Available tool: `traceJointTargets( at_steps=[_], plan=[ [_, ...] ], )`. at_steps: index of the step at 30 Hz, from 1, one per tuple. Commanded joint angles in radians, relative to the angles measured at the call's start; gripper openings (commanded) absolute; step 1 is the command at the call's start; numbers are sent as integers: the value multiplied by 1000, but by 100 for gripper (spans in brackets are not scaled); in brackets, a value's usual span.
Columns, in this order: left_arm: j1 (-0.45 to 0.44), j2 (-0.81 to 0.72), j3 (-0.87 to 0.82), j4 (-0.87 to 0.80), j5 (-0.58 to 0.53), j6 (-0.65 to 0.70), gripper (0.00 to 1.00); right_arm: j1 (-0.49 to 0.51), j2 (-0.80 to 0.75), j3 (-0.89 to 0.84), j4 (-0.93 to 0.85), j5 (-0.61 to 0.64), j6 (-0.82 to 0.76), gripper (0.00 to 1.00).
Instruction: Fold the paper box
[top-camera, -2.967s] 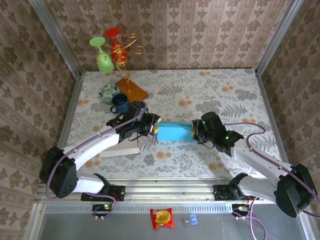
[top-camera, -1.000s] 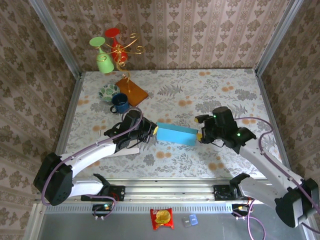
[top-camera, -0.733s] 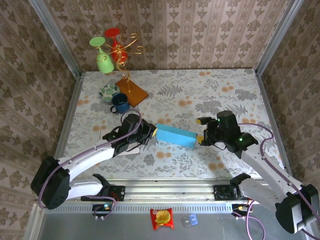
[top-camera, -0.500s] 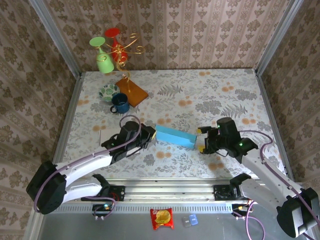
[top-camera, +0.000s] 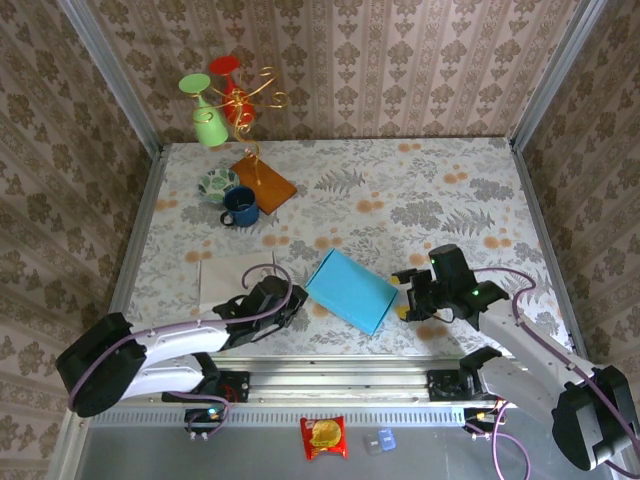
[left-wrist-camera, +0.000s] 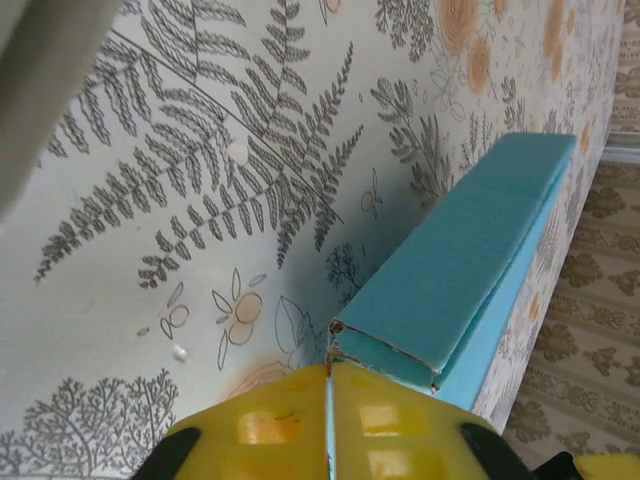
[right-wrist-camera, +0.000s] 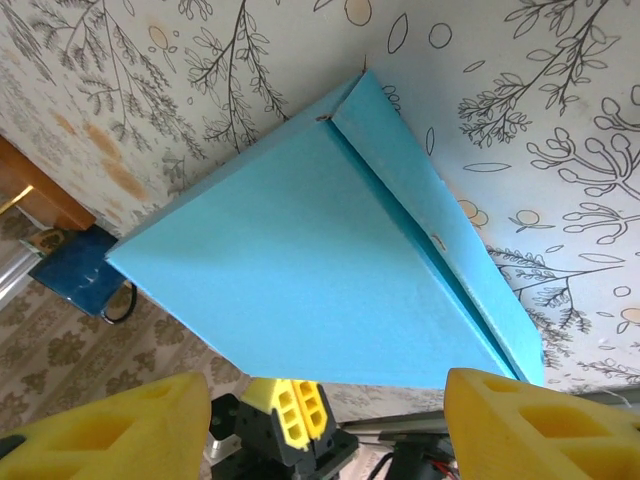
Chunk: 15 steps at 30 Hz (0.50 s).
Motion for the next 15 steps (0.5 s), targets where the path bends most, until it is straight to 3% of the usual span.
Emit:
traceJointTargets(
  at_steps=[1,6,12,15],
  plan=[
    [-4,26,15,15,-37,-24,17,-5,5,1,-7,-26,-62,64],
    [-5,51,45,-53,-6,-42,32,-31,1,22,-47,-17,-120,65],
    [1,-53,127,-297,-56,-26,38,-74,19,129,-190,11,-274,66],
    [40,-109,200,-413,-64,45,39,-102,33,183,-245,30,-364,66]
  ],
)
